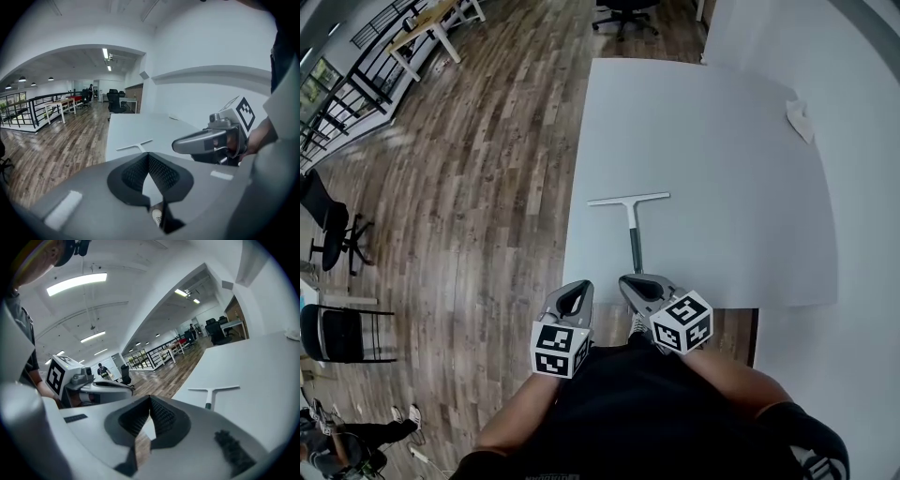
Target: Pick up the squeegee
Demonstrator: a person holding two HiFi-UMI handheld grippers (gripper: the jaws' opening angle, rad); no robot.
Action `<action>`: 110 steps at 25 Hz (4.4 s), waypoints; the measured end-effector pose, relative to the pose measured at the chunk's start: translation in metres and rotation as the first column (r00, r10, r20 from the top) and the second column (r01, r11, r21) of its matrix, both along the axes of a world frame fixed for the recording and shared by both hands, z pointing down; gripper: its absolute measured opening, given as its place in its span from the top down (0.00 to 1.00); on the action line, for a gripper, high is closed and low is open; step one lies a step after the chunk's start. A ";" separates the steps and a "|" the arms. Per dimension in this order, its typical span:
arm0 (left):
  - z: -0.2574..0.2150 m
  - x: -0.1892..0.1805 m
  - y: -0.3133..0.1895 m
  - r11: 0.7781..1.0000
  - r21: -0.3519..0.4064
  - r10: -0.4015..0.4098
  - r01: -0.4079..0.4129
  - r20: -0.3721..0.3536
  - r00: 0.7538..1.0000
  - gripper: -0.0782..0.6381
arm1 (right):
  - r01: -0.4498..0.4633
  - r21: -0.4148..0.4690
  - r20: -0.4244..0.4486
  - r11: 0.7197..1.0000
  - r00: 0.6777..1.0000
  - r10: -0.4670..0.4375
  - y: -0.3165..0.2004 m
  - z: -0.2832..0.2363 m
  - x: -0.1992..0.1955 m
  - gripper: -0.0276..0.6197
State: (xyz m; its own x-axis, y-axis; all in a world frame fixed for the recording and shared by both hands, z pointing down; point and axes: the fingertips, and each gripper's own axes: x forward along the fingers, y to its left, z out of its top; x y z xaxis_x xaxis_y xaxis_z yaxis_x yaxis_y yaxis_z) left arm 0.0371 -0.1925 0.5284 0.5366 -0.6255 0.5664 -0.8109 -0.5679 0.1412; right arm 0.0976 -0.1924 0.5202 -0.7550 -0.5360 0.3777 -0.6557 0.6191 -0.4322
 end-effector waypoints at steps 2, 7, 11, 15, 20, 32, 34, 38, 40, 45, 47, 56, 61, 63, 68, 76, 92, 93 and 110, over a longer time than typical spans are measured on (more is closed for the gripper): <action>0.001 0.002 -0.010 1.000 0.008 -0.016 0.016 0.017 1.000 0.88 | 0.004 -0.006 0.003 1.000 1.000 -0.004 -0.010 0.003 0.006 0.95; -0.003 0.004 -0.020 0.999 0.032 -0.044 0.043 0.048 0.998 0.88 | 0.005 -0.007 0.020 1.000 1.000 -0.005 -0.027 0.010 0.015 0.95; -0.006 0.001 -0.034 0.999 0.038 -0.035 0.032 0.077 0.996 0.88 | 0.005 -0.005 0.030 1.000 1.000 -0.004 -0.044 0.011 0.014 0.95; -0.007 -0.001 -0.047 0.999 0.034 -0.027 0.025 0.078 0.997 0.88 | -0.024 -0.009 0.038 1.000 0.999 0.024 -0.057 0.017 0.013 0.95; 0.005 -0.003 -0.062 0.999 0.021 0.047 -0.049 0.085 0.995 0.88 | -0.096 -0.027 -0.017 0.995 0.995 0.095 -0.073 0.035 0.016 0.95; 0.049 -0.033 -0.105 0.969 -0.071 0.242 -0.237 0.070 0.968 0.88 | -0.346 -0.065 -0.278 0.936 0.907 0.316 -0.120 0.089 0.031 0.87; 0.056 -0.037 -0.112 0.963 -0.082 0.263 -0.258 0.070 0.962 0.88 | -0.366 -0.072 -0.319 0.928 0.890 0.326 -0.126 0.099 0.032 0.84; 0.063 -0.038 -0.120 0.942 -0.111 0.324 -0.316 0.064 0.944 0.88 | -0.407 -0.087 -0.393 0.909 0.853 0.345 -0.136 0.115 0.036 0.81; 0.067 -0.041 -0.123 0.933 -0.125 0.346 -0.337 0.059 0.937 0.88 | -0.430 -0.095 -0.426 0.898 0.833 0.354 -0.142 0.125 0.039 0.79; 0.076 -0.054 -0.130 0.923 -0.157 0.364 -0.352 0.056 0.930 0.88 | -0.468 -0.123 -0.499 0.875 0.791 0.353 -0.154 0.154 0.047 0.77; 0.078 -0.061 -0.133 0.922 -0.166 0.364 -0.351 0.057 0.930 0.88 | -0.480 -0.137 -0.518 0.866 0.780 0.351 -0.158 0.163 0.047 0.77; 0.086 -0.072 -0.139 0.922 -0.192 0.351 -0.336 0.050 0.935 0.88 | -0.518 -0.201 -0.558 0.831 0.758 0.338 -0.165 0.194 0.050 0.77; 0.086 -0.072 -0.136 0.926 -0.196 0.336 -0.321 0.042 0.941 0.88 | -0.527 -0.226 -0.550 0.819 0.763 0.339 -0.161 0.205 0.051 0.77; 0.084 -0.072 -0.137 0.929 -0.193 0.328 -0.315 0.039 0.944 0.88 | -0.526 -0.226 -0.551 0.820 0.763 0.338 -0.162 0.205 0.051 0.78; 0.077 -0.071 -0.139 0.938 -0.180 0.310 -0.297 0.044 0.950 0.88 | -0.519 -0.231 -0.534 0.823 0.775 0.338 -0.163 0.203 0.052 0.81; 0.064 -0.057 -0.128 0.949 -0.152 0.284 -0.275 0.046 0.958 0.88 | -0.489 -0.217 -0.400 0.845 0.834 0.380 -0.161 0.164 0.053 0.81; 0.014 -0.012 -0.108 0.989 -0.026 0.143 -0.143 0.020 0.989 0.88 | -0.371 -0.142 -0.013 0.918 0.928 0.373 -0.131 0.043 0.065 0.81; 0.010 -0.008 -0.105 0.991 -0.014 0.133 -0.132 0.014 0.991 0.88 | -0.360 -0.133 0.002 0.923 0.932 0.363 -0.127 0.037 0.067 0.81; -0.020 0.023 -0.050 0.997 0.065 0.038 -0.037 -0.015 0.999 0.88 | -0.228 -0.025 0.149 0.973 0.962 0.229 -0.070 -0.025 0.074 0.81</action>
